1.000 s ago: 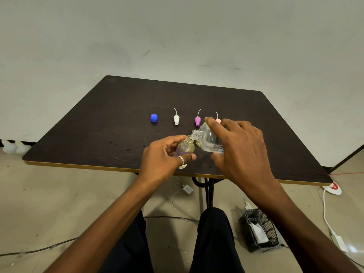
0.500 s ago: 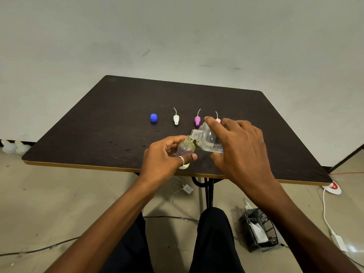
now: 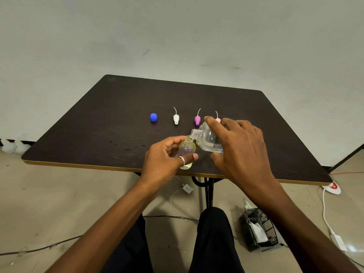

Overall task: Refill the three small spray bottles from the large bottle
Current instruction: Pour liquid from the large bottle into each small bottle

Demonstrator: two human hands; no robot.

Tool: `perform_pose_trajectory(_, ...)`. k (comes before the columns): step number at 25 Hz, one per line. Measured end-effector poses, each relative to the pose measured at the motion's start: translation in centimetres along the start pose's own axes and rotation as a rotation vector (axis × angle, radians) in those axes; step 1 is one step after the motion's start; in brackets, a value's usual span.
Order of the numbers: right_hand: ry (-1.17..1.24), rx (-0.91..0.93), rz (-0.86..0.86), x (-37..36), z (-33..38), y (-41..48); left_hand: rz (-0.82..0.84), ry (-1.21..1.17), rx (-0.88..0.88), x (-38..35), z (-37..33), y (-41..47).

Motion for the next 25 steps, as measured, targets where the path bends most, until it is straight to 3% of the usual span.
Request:
perform_pose_trajectory(20,0.157,-0.034,0.055,0.14,-0.29,-0.01,-0.014,-0.025,-0.032,0.1,-0.57,0.13)
perform_pose_trajectory(25,0.326,-0.067,0.059,-0.16,-0.78,0.18,-0.027,-0.021,-0.043,0.38,-0.31,0.4)
Point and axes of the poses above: each hand's wrist, its own y-axis towards the middle knuckle, its own x-axis out of the back of the hand, z = x × y, the point moved 8 cm from there along y, towards the middle knuckle, and after that the axes turned 3 degrees about -x, right-handed, at the moved point
